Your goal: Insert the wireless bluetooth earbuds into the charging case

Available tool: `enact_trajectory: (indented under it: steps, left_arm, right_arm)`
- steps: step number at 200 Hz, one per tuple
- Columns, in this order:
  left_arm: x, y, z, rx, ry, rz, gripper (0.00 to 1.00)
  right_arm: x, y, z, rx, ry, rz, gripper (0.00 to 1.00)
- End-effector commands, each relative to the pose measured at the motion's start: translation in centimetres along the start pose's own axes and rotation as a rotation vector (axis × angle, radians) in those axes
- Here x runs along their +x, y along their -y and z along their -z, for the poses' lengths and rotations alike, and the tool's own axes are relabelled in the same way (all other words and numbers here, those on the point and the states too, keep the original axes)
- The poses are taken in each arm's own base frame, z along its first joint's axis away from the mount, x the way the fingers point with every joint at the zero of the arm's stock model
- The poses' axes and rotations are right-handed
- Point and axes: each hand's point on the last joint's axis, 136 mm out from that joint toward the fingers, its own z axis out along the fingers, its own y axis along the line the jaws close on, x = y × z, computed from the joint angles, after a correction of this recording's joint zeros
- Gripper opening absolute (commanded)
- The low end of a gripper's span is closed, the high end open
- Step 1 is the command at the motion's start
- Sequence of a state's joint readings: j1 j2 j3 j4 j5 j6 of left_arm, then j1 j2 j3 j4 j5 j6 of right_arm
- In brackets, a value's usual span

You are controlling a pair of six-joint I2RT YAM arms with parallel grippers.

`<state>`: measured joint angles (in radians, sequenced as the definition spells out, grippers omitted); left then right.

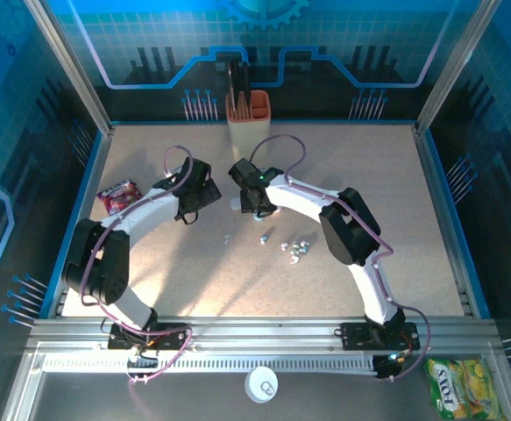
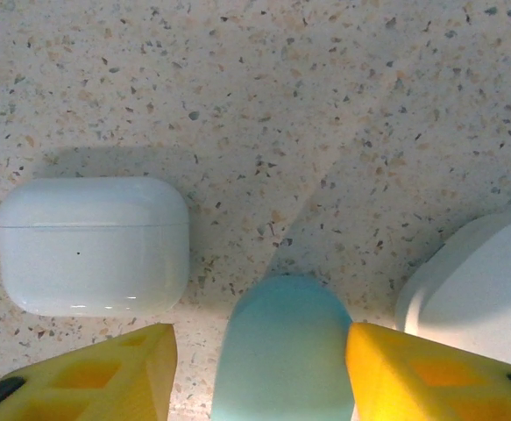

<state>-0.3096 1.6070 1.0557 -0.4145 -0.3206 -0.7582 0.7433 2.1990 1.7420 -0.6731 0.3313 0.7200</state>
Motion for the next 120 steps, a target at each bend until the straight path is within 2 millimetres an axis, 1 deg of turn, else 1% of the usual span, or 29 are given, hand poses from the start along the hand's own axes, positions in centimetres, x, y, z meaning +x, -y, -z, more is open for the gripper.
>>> enact_trajectory:
  steps: [1, 33, 55, 92, 120]
  left_arm:
    - [-0.3, -0.8, 0.6, -0.014, 0.024, -0.012, 0.99]
    - [-0.3, -0.8, 0.6, -0.015, 0.027, -0.016, 0.99]
    - [-0.3, -0.8, 0.5, -0.013, 0.027, -0.018, 0.99]
    - [-0.3, -0.7, 0.5, -0.008, 0.028, -0.020, 0.99]
    - [-0.4, -0.6, 0.6, -0.004, 0.031, -0.021, 0.99]
  right_arm:
    - [1.1, 0.7, -0.7, 0.047, -0.046, -0.024, 0.56]
    - [1.0, 0.8, -0.5, 0.055, -0.038, -0.024, 0.58]
    - [1.1, 0.5, -0.3, 0.032, -0.040, -0.019, 0.58]
    - [1.4, 0.4, -0.6, 0.026, -0.056, -0.031, 0.59]
    - [1.8, 0.5, -1.5, 0.015, -0.090, -0.070, 0.58]
